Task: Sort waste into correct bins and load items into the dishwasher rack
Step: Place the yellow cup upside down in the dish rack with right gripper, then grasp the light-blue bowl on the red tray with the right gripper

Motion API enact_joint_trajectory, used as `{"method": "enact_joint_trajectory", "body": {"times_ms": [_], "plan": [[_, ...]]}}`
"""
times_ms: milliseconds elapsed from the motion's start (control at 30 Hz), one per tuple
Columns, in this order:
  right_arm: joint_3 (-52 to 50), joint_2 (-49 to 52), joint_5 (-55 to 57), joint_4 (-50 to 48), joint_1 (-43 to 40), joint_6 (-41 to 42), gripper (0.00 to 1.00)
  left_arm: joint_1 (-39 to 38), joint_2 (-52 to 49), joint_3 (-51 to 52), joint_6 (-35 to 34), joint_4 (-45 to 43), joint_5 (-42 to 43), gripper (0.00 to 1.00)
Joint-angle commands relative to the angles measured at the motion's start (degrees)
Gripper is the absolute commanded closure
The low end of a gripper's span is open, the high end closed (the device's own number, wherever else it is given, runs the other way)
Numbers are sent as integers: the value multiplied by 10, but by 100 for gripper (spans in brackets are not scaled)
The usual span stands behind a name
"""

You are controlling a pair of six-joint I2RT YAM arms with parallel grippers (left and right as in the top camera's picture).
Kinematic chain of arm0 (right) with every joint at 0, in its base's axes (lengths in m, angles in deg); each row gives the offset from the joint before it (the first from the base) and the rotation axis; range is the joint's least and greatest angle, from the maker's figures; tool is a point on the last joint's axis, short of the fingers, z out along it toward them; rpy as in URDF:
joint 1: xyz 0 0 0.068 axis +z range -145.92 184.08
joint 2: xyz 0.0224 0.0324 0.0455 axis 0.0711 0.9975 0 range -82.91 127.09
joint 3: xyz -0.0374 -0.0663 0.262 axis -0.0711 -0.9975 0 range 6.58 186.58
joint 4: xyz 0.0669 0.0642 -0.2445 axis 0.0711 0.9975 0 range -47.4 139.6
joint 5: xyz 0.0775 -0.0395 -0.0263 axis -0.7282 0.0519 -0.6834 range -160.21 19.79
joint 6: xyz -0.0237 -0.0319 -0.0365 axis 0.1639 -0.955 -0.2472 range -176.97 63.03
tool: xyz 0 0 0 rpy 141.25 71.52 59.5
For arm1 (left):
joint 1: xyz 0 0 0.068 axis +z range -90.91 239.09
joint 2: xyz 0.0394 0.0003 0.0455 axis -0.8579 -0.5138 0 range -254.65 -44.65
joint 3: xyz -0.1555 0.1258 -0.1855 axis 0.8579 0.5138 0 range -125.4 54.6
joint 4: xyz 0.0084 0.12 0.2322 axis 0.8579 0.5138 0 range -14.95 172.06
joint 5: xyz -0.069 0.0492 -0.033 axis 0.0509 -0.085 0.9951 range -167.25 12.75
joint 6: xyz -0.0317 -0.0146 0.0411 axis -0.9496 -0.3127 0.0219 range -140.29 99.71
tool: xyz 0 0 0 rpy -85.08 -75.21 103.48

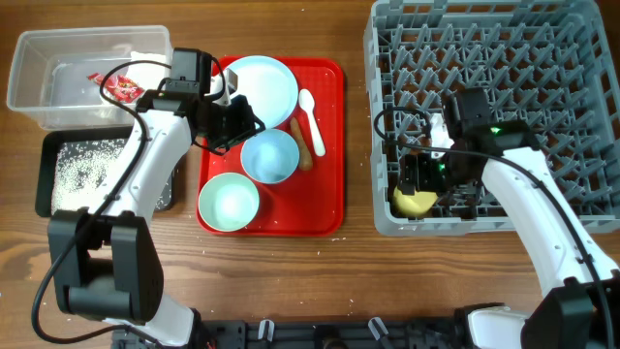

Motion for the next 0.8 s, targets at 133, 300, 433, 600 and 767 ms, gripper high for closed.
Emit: {"method": "enact_joint_trajectory", "body": {"times_ms": [133,300,433,600,767], "plan": [[168,0,-5,57,2,11,11,-1,14,-9,3,-3,-6,76],[211,-1,-107,10,19,-23,11,-1,14,-9,3,21,-5,78],[211,3,-110,-45,73,-17,11,-1,35,-9,3,62,-5,80],[211,7,-80,-89,132,13,9,-1,87,-9,5,88,-30,80],[211,34,-80,-113,166,44,8,-1,157,-9,5,141,-113,86]]}}
